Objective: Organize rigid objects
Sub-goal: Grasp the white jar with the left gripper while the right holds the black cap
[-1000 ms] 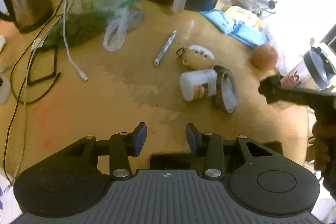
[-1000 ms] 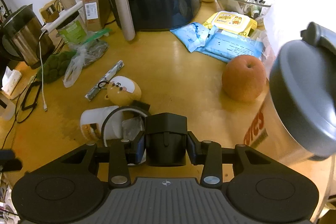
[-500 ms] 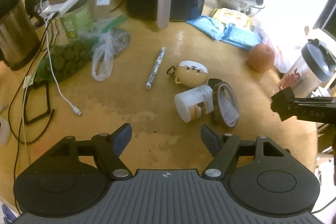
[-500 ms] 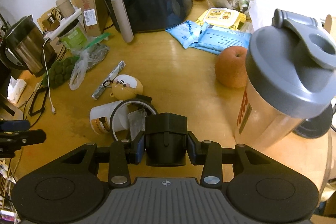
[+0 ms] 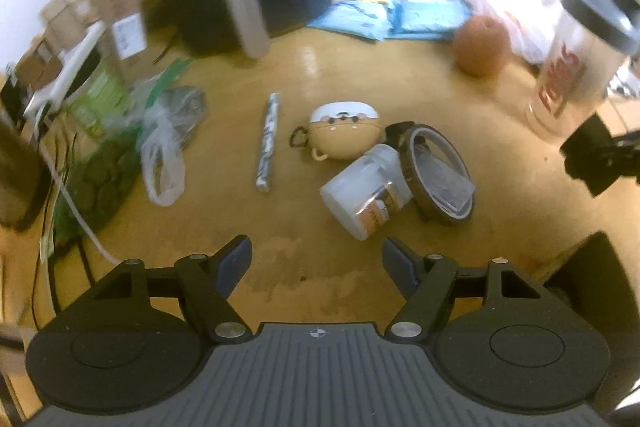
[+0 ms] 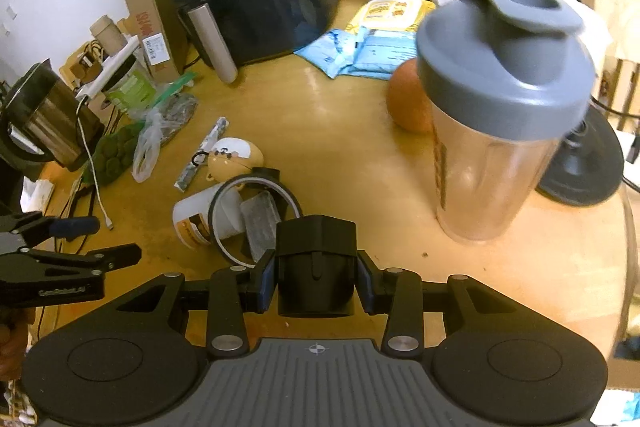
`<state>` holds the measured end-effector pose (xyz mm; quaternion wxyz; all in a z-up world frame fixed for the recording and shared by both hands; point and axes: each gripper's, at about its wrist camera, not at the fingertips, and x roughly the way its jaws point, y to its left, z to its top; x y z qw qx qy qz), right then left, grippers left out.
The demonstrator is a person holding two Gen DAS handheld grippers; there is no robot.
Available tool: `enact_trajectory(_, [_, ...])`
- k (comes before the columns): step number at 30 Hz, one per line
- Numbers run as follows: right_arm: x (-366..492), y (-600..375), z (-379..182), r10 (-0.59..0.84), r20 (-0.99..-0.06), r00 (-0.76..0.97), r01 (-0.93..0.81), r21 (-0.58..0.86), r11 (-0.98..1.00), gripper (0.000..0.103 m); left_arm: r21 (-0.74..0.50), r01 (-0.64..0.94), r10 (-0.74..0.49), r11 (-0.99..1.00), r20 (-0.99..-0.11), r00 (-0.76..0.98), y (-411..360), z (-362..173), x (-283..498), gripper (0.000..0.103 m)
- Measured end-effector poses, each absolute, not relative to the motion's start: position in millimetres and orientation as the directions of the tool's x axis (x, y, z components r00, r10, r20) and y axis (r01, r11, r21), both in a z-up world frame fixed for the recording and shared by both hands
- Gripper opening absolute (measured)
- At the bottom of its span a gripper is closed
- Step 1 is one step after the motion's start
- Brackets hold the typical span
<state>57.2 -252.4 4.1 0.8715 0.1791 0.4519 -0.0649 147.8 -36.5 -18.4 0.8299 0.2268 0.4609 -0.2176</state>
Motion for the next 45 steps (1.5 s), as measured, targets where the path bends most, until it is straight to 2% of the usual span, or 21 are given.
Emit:
enact_trajectory(12, [43.7,-251.1,8.0,0.019,-0.814,0.580,0.312,0.243,0.918,0.043,0.378,0.744,-0.152,0.551,-0.831,0.535,-85.8,-45.8,146.2,0.072])
enact_trajectory(19, [30.8,-250.3,12.2,0.013,-0.812,0.583,0.315,0.241,0.918,0.043,0.435,0.803,-0.152,0.407,-0.835,0.529,-110.4,-67.8,148.8,0.070])
enact_trajectory(27, [11.7,-253.7,12.3,-0.004,-0.815,0.580,0.359,0.251,0.899,0.043,0.457,0.815,-0.146,0.358,-0.834,0.532,-126.5,-82.1,156.7,0.059])
enact_trajectory(28, [10.0,-254.6,12.1,-0.005,-0.816,0.578,0.363,0.252,0.897,0.043,0.445,0.819,-0.146,0.362,-0.841,0.521,-126.8,-82.1,159.1,0.053])
enact_trajectory(29, [7.0,-255.8,12.1,-0.006,-0.817,0.577,0.366,0.253,0.896,0.043,0.442,0.816,-0.147,0.371,-0.840,0.522,-127.2,-81.0,161.1,0.052])
enact_trajectory(45, [14.6,-248.3,9.2,0.037,-0.821,0.570,0.313,0.258,0.914,0.043,0.254,0.694,-0.205,0.674,-0.838,0.505,-86.0,-47.7,169.6,0.051])
